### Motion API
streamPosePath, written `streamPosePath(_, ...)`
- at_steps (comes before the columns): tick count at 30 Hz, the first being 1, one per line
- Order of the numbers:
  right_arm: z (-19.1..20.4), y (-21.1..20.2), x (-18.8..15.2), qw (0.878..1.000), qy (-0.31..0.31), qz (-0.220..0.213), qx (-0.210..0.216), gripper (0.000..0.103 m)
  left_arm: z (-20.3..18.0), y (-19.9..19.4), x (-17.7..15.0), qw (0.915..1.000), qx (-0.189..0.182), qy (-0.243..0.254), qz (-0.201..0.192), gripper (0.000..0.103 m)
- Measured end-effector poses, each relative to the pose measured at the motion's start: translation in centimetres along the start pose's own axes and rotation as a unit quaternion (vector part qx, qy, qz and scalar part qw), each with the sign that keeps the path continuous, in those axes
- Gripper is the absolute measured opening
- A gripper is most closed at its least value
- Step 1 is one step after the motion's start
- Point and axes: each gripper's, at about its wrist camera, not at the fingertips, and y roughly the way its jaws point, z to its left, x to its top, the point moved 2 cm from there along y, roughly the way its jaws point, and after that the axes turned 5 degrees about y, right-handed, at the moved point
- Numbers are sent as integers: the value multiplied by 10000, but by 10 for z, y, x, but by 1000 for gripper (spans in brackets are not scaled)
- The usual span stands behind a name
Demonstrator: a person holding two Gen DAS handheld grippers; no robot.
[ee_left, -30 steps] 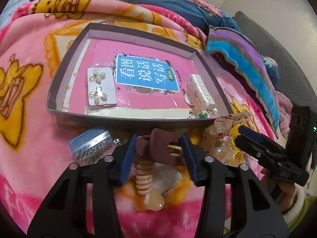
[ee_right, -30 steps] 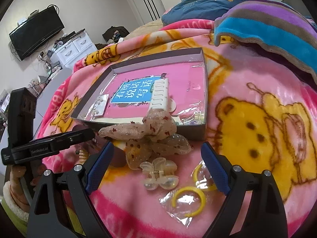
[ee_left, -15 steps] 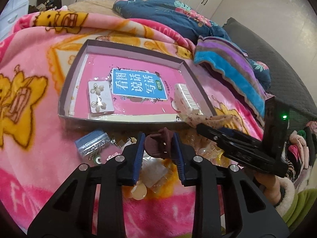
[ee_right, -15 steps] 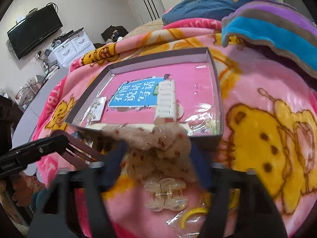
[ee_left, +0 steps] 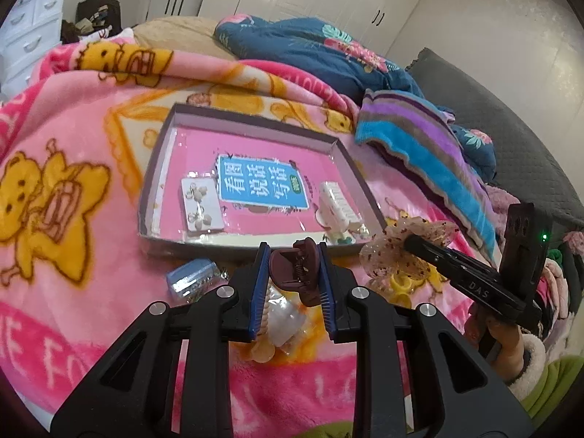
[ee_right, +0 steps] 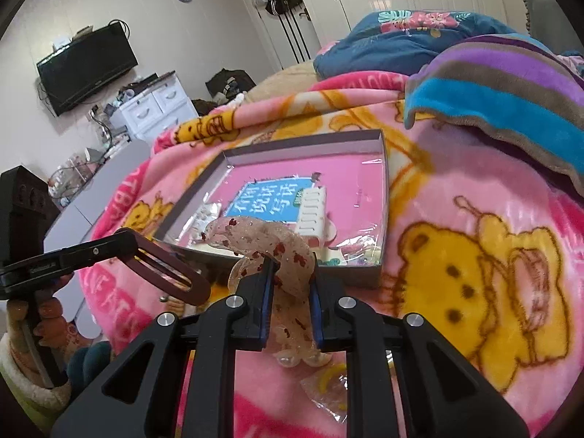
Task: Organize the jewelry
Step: 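Carry the brown claw clip and pink bow clip into the pink box with both tools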
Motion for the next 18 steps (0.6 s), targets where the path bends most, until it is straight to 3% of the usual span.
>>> streamPosePath(18, 16, -24, 45, 9981, -112, -569, 203, 16, -1, -24, 58, 9983, 323, 186, -452, 17)
